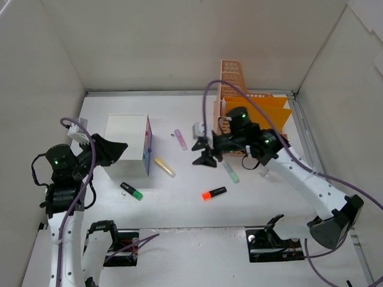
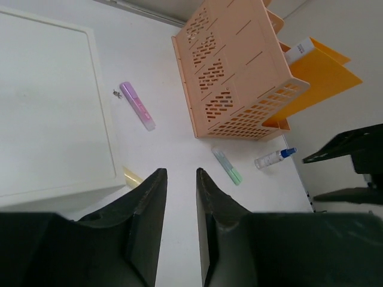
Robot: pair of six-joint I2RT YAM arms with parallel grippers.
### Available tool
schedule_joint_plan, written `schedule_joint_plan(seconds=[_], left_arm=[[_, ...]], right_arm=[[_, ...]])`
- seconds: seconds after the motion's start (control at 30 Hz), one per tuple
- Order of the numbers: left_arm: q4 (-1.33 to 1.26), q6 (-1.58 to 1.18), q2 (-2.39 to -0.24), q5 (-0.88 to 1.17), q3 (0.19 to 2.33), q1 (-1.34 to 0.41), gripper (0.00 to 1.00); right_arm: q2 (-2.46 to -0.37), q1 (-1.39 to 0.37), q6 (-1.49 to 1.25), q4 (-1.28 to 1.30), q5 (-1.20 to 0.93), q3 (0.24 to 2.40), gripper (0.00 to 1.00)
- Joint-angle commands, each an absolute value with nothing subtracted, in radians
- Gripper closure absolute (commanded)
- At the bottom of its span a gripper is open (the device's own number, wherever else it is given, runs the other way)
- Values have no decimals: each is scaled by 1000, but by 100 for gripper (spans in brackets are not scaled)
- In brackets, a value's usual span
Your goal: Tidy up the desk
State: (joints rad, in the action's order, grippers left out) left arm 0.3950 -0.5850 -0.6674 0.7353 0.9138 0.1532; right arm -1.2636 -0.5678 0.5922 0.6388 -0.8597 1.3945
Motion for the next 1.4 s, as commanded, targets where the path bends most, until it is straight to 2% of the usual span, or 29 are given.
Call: schedule_joint_plan(seconds=[0.0,0.07,0.1,0.13,0.17,0.27,0.33,0.37,0.4,0.47,0.93,1.37], left_arm=[[428,-543,-602,723,960,149,77],[446,-546,-566,701,945,149,73],[471,-551,-527,677,940,149,68],[483,-554,-506,664,936,140,59],[495,-557,-486,651,934,140,35],[552,-572,-401,598,931,140,15],[595,-574,-364,569,933,140,13],[609,-574,-350,565,934,140,12],[627,-574,-345,555,928,140,12],[637,-578,-331,545,919,140,12],[686,-594,-264,511,848,140,14],[680,-591,-273,512,831,140,14]], right_arm=[[-1314,-801,586,509,-622,1396,49],[-1386,-859,539,447,-601,1379,37],[-1413,-882,491,383,-609,1371,35],[-1480,-885,467,353,-617,1373,35],[-1517,-885,444,332,-629,1379,35],[-1685,-868,330,281,-657,1463,39],[-1799,-848,269,265,-664,1540,44],[-1830,-841,261,252,-658,1580,52],[-1853,-839,271,242,-654,1592,56],[-1914,-838,304,197,-634,1614,60],[-2072,-816,314,149,-655,1788,60],[-2125,-798,354,149,-707,1832,66]])
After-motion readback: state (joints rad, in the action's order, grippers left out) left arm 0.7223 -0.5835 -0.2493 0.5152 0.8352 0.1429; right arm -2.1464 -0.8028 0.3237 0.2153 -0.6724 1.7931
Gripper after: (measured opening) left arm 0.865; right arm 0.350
